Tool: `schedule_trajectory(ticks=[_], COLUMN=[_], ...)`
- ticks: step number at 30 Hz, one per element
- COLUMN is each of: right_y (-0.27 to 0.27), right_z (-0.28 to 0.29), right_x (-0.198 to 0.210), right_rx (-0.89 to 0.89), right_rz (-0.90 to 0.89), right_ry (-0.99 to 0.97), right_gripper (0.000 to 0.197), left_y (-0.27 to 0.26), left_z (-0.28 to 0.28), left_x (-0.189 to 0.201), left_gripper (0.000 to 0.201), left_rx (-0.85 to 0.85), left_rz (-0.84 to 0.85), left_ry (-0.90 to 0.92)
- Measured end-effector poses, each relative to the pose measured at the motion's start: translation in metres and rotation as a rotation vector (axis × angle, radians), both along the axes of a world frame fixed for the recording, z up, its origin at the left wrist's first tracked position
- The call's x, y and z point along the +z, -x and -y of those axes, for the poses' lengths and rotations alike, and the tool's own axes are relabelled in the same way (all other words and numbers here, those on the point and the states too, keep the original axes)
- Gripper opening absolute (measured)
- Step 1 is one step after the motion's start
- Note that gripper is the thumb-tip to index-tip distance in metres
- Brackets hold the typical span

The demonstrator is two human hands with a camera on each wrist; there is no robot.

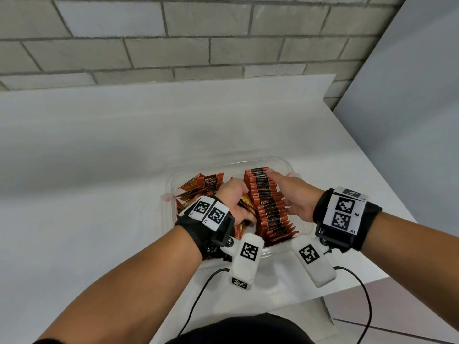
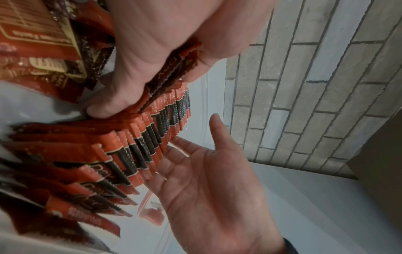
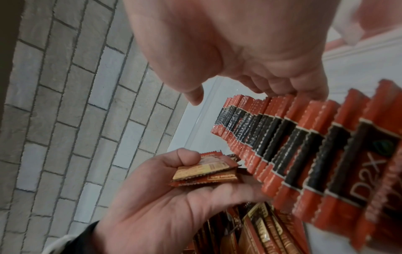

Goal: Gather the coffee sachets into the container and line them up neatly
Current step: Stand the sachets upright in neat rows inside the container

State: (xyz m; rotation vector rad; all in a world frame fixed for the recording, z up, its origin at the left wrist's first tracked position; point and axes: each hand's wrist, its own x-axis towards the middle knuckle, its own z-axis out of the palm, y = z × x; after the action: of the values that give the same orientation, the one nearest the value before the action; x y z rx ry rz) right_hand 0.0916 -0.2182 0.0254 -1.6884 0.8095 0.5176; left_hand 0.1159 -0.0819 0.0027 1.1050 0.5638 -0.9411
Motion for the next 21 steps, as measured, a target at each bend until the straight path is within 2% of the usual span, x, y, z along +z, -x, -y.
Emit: schedule_trajectory(ticks=[1,3,5,7,12,21], right_y=[0.0,0.001,0.001,0.001,-0.003,-0.008], right_z=[0.0,-0.001,-0.003,-0.003,-0.001,-0.004], right_x=[0.0,0.003,0.006,0.007,0.01,0.011], right_rx=[0.0,0.032,0.055,0.069,0.071,0.083], right_rz=[-0.001,-0.012,-0.024,-0.021,0.002,0.017], right_ry=[-0.006,-0.03,-0.035,-0.027,-0.005,-0.012], right_gripper=[0.072,0.049,0.04,0.042,0.064,0.058], left_y=[-0.001,0.0,0.0,-0.004,-0.013,-0.008], left_z=[0.0,0.002,0.001,-0.002,-0.005,0.004], left_x=[-0.002,0.0,0.001,0.001,0.009,0.011], left_gripper=[0.013,0.011,0.012,0.015,0.017,0.02], left_rx=[-0.001,-0.015,-0.011,0.002,0.093,0.084], left_rz=[0.001,0.011,0.011,-0.008,0.038,0.067], left_ry=[0.003,-0.007,-0.016,0.0,-0.009,0.002])
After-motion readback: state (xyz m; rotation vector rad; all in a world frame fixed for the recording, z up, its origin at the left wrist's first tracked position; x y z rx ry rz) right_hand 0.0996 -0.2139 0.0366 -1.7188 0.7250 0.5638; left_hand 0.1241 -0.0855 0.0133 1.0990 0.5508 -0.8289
